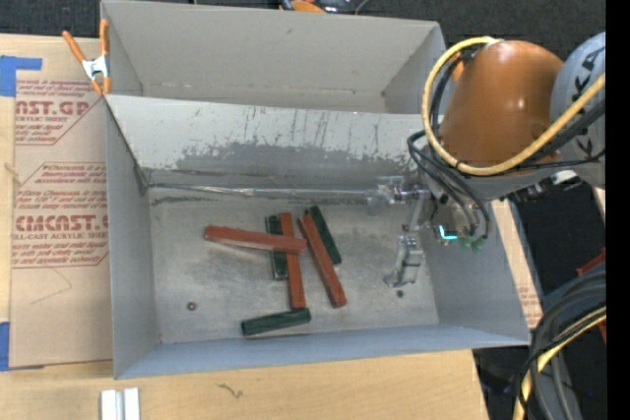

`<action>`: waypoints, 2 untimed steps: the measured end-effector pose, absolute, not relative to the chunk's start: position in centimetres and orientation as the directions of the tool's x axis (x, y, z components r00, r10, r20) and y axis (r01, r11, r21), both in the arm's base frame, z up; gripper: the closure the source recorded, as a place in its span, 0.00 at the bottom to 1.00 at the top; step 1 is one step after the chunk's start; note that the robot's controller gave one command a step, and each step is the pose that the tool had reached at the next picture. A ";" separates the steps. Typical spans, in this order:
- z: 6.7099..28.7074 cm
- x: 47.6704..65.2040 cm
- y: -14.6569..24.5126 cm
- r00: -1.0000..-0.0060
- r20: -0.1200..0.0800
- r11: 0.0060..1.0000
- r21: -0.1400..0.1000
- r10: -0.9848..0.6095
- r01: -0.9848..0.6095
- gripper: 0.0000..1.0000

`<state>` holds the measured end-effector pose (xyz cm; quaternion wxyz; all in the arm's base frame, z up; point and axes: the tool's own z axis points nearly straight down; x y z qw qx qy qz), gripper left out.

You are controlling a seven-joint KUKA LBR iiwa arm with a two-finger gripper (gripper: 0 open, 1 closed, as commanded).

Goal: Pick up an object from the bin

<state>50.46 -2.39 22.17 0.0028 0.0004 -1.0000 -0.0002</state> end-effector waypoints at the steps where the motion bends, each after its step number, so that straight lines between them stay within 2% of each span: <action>1: 15.8 53.3 2.6 -0.897 0.001 0.897 0.003 -0.442 -0.442 0.00; 2: 13.0 57.5 5.8 -0.527 -0.003 0.527 0.000 -0.850 -0.850 0.00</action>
Offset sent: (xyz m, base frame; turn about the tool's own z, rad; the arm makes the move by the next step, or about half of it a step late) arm 0.0291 0.0480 -0.0617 -0.4536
